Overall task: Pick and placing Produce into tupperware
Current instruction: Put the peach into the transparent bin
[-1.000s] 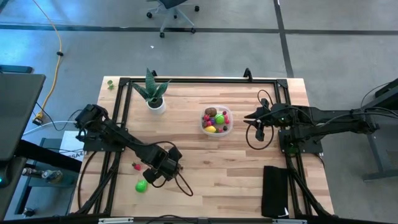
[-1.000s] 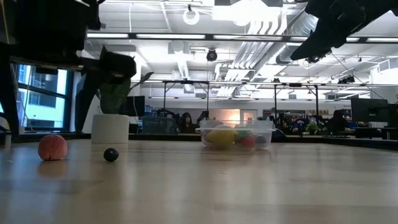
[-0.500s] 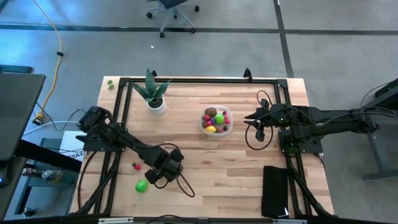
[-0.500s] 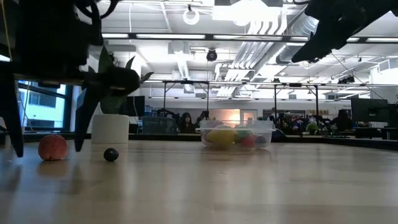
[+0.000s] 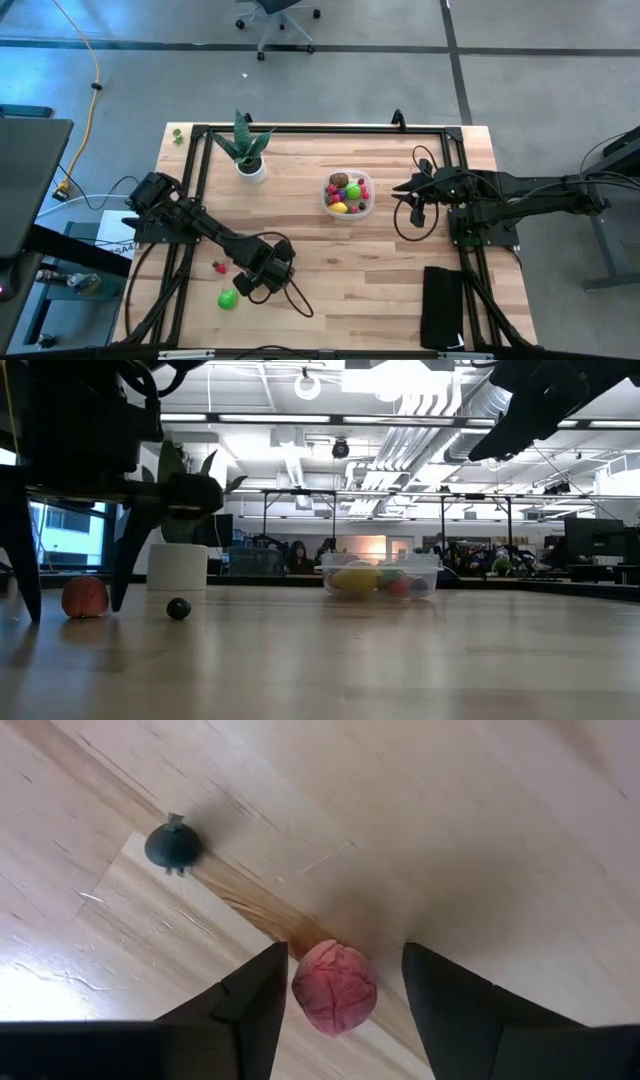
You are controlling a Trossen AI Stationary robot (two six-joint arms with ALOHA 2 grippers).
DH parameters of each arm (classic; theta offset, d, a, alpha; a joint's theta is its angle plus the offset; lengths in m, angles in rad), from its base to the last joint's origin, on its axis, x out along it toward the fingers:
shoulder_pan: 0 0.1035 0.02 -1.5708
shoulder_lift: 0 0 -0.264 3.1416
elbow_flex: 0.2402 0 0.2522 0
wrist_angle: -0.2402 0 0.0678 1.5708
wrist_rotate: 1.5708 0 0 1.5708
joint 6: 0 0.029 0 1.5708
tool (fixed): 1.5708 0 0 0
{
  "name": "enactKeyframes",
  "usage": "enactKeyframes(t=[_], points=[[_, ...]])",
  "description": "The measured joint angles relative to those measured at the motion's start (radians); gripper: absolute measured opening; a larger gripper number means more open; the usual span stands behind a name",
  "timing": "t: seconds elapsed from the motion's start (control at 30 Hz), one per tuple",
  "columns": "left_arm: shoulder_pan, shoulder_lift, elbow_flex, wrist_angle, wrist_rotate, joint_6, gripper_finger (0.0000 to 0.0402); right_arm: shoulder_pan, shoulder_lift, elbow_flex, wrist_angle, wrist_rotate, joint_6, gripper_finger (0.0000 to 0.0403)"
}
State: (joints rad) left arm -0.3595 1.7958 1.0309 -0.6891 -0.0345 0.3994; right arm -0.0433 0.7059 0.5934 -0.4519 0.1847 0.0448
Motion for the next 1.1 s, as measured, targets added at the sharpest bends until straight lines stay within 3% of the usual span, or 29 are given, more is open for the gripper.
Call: enactKeyframes(t=[0.53, 1.1], points=[[0.0, 0.001, 0.0, 0.003, -0.018, 0.0, 0.0137, 0.0, 0.0, 0.0, 0.0, 0.0, 0.0, 0.0073], [0.0, 0.001, 0.0, 0.006, -0.029, 0.0, 0.0126, 0.0, 0.0, 0.0, 0.0, 0.0, 0.0, 0.0073]])
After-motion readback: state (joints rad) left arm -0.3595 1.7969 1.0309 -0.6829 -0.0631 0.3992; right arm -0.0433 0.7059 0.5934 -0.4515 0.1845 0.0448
